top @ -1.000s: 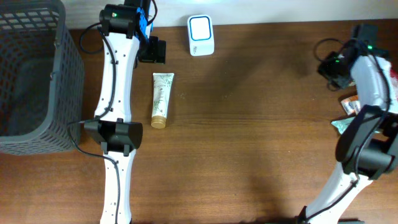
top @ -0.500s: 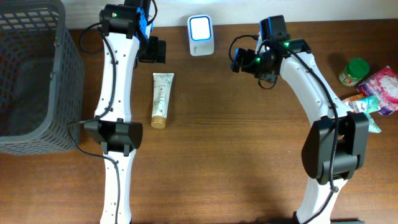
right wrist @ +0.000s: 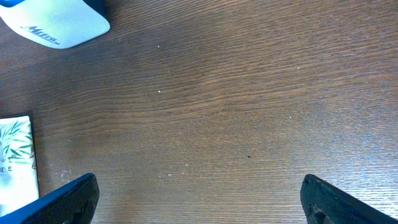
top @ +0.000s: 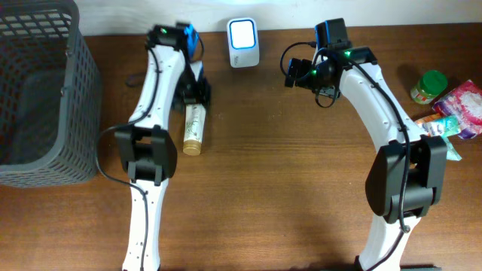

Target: Scan the item barcode

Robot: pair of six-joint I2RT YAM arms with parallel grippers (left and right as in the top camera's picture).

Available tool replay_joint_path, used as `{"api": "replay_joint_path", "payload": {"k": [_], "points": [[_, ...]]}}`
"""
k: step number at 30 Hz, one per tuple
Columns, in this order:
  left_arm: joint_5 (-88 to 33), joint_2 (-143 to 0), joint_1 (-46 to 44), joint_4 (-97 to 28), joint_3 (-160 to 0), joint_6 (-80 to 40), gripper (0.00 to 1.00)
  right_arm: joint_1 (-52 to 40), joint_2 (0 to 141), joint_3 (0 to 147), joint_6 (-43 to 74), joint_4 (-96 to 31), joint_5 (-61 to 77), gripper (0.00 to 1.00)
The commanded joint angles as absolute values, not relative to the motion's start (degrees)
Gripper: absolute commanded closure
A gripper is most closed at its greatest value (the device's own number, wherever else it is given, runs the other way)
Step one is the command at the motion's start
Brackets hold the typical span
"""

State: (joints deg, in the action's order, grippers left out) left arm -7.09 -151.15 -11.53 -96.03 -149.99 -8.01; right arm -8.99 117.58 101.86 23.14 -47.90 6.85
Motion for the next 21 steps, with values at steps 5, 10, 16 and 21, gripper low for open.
{"api": "replay_joint_path", "payload": {"k": [5, 10, 16, 21], "points": [[-9.0, -152.0, -12.4, -88.1, -133.2, -8.1, 0.75, -9.0, 116.4, 101.6, 22.5, -47.9, 5.9, 0.01], [-14.7, -151.9, -19.1, -85.9, -133.2, -8.1, 0.76, -9.0, 116.4, 101.6, 22.5, -47.9, 5.9, 0.01], [-19.4, -151.9, -30.0, -77.3, -133.2, -14.7, 0.46, -9.0, 116.4, 101.6, 22.5, -47.9, 5.9, 0.01], [-19.1, -151.9, -27.1, -82.7, -144.8, -14.7, 0.01, -9.0, 116.4, 101.6, 22.5, -47.9, 5.9, 0.01]]}}
